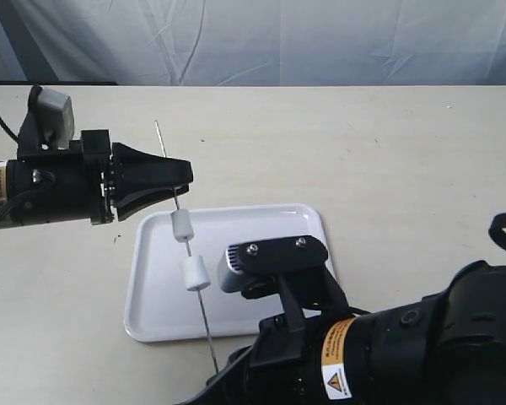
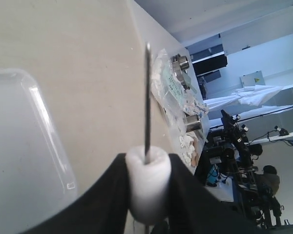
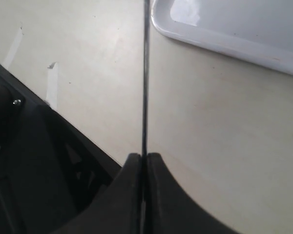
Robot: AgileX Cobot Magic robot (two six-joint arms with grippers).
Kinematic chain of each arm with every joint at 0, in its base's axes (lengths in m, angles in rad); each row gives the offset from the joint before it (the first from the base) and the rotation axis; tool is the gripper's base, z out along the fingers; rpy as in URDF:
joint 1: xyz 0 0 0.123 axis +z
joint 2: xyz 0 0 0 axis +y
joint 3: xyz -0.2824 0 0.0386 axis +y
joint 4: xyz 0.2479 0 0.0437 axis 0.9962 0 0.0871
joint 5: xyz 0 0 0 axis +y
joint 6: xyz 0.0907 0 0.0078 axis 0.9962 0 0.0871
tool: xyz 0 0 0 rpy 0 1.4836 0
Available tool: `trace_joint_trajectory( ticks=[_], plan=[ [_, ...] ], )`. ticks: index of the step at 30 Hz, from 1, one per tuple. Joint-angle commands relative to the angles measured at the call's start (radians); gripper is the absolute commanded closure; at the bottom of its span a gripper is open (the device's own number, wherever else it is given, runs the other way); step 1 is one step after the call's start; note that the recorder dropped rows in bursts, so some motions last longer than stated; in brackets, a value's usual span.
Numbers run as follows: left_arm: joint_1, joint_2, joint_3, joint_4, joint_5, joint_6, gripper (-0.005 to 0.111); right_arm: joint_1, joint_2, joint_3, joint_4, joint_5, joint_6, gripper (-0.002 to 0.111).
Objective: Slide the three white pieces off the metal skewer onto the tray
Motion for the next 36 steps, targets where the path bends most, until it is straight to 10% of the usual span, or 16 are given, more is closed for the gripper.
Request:
trace_joint_trajectory(
  ticks=[1, 36],
  plan=[
    [-0.010, 0.002, -0.004, -0.058, -0.016, -0.001, 0.082, 0.001, -0.006, 0.005, -0.006, 0.032, -0.003, 0.109],
    [-0.010, 0.002, -0.004, -0.184, 0.033, 0.095, 0.083, 0.015, -0.006, 0.005, 0.002, 0.179, 0.002, 0.109]
  ],
)
